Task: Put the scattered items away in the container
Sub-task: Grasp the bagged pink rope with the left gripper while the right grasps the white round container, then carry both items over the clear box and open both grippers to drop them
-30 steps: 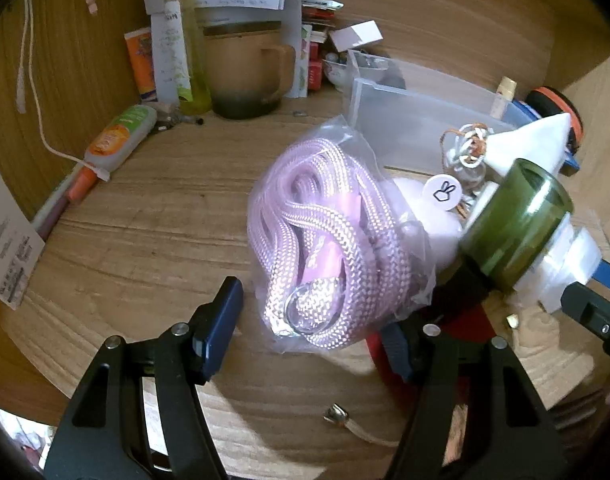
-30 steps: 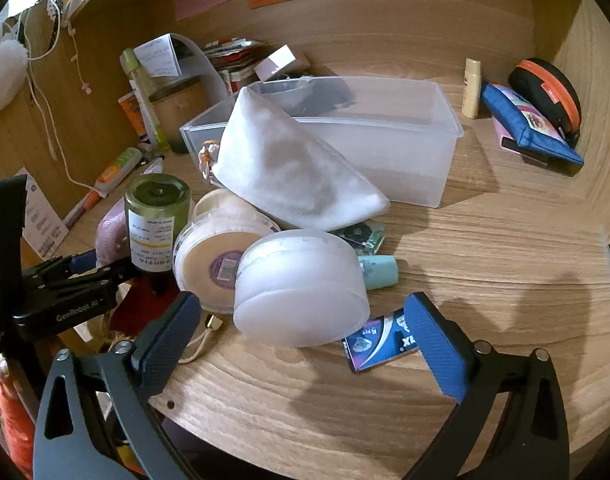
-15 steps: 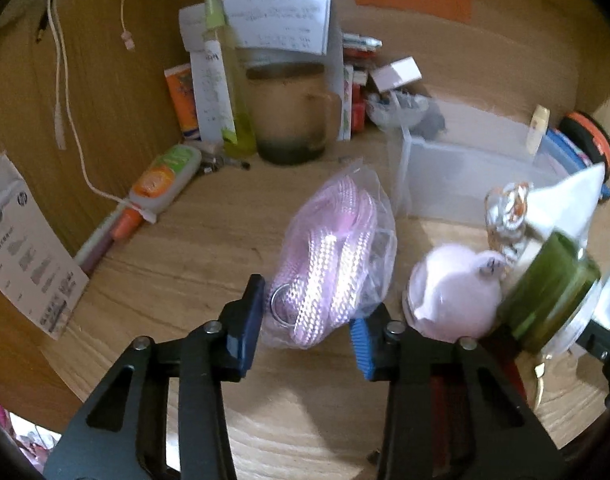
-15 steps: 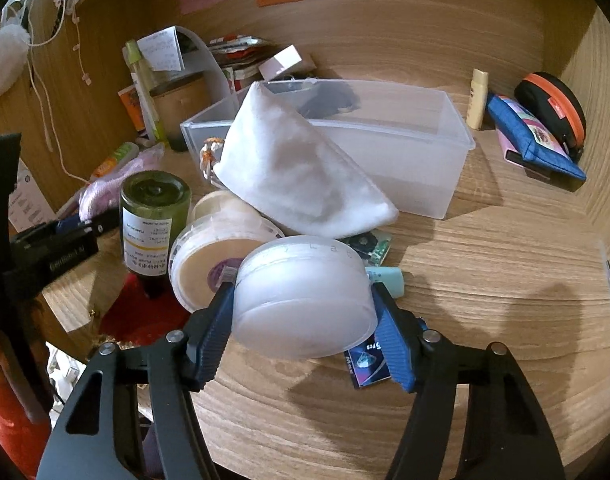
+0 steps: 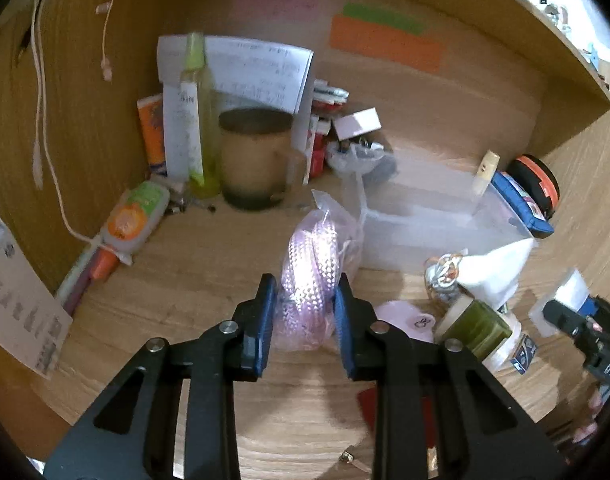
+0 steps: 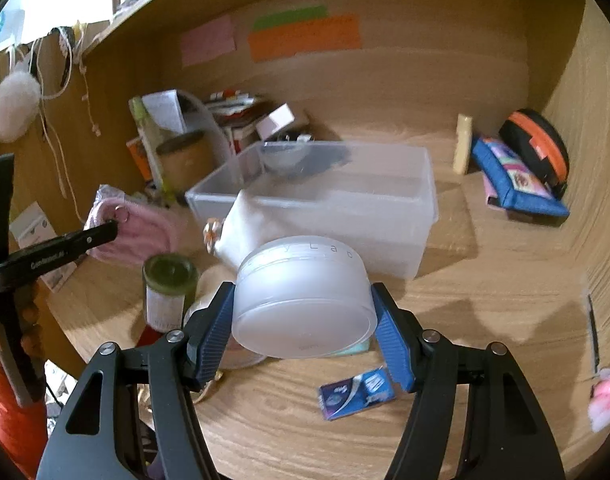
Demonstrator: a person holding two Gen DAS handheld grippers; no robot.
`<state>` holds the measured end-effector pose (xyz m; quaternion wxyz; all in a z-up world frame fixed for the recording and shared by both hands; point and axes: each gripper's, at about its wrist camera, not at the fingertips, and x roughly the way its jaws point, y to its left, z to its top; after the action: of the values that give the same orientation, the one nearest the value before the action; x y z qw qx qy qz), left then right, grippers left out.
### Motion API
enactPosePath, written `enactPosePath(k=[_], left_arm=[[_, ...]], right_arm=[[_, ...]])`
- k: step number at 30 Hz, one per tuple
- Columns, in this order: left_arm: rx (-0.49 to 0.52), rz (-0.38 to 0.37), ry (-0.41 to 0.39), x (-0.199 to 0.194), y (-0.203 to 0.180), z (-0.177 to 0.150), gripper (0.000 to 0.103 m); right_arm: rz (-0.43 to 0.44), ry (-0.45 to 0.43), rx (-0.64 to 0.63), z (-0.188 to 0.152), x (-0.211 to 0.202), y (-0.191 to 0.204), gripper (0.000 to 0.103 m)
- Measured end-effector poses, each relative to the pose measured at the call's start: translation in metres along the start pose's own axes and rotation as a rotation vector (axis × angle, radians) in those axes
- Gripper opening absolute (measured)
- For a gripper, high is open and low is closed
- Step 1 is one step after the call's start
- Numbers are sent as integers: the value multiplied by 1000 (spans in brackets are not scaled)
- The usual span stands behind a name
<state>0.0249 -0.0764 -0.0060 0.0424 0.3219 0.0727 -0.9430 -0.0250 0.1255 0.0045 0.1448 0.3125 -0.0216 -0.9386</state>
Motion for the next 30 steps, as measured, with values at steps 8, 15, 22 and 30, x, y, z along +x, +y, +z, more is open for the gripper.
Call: enactPosePath(k=[8,15,22,30], left_arm=[[6,-25,-32,-11,-4,19,27],[34,-44,-114,-33,-18,44,24],[74,-89,-124,-27,-39,64,21],[94,-133,-144,-20,-58,90,20]], right_arm=[[-1,-51,-11,24,-9,-6,63],[13,-85,-11,45,-12,-14,63],[9,-113,-33,66,-11,-16,63],[-3,-130,-37,86,-6,-25,63]])
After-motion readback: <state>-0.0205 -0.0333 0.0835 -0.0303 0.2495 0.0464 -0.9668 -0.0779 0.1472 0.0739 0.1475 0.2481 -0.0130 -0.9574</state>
